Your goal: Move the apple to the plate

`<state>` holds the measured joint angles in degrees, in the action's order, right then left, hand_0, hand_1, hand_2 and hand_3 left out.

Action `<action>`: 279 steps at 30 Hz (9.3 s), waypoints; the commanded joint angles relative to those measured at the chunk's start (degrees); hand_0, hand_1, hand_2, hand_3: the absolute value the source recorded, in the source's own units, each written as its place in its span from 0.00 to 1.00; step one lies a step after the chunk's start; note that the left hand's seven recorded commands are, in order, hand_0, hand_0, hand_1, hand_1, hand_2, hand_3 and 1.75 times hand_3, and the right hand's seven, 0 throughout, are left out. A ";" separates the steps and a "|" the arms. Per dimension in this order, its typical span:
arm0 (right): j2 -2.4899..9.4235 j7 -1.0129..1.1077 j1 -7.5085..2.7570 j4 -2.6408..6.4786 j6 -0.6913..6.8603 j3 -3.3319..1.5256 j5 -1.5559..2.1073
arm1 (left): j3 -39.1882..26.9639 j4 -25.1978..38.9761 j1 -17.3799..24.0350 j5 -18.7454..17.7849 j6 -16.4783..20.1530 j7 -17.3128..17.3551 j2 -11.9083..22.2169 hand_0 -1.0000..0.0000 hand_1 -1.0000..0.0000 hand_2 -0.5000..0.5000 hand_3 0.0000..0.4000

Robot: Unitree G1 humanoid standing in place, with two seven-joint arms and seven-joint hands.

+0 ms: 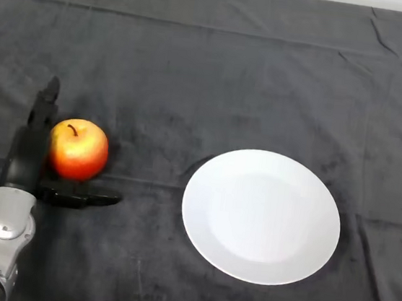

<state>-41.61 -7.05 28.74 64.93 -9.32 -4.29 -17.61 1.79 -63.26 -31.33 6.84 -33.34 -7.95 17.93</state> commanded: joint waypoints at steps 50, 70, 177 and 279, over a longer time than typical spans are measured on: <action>2.13 0.77 -3.79 1.55 0.66 -1.03 -0.88 | 13.51 0.33 -12.13 5.66 -4.86 -3.47 -6.31 0.00 0.00 0.50 1.00; 2.12 0.73 -3.65 1.83 0.51 -1.07 -0.93 | 27.70 0.72 -15.29 7.01 -4.01 -5.17 -10.51 0.00 0.00 0.50 1.00; 2.12 0.61 -3.39 2.40 0.17 -1.19 -0.99 | 20.85 -1.93 -9.01 -2.13 -10.06 -7.35 7.56 1.00 1.00 0.50 0.00; 2.12 0.67 -3.56 2.04 0.38 -1.14 -0.93 | -27.12 -1.93 6.33 -27.18 -0.73 -8.41 16.17 1.00 1.00 0.50 0.00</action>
<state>-41.53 -7.05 28.93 65.21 -9.36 -4.32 -17.71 -24.12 -64.45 -25.49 -21.25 -34.81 -16.08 31.71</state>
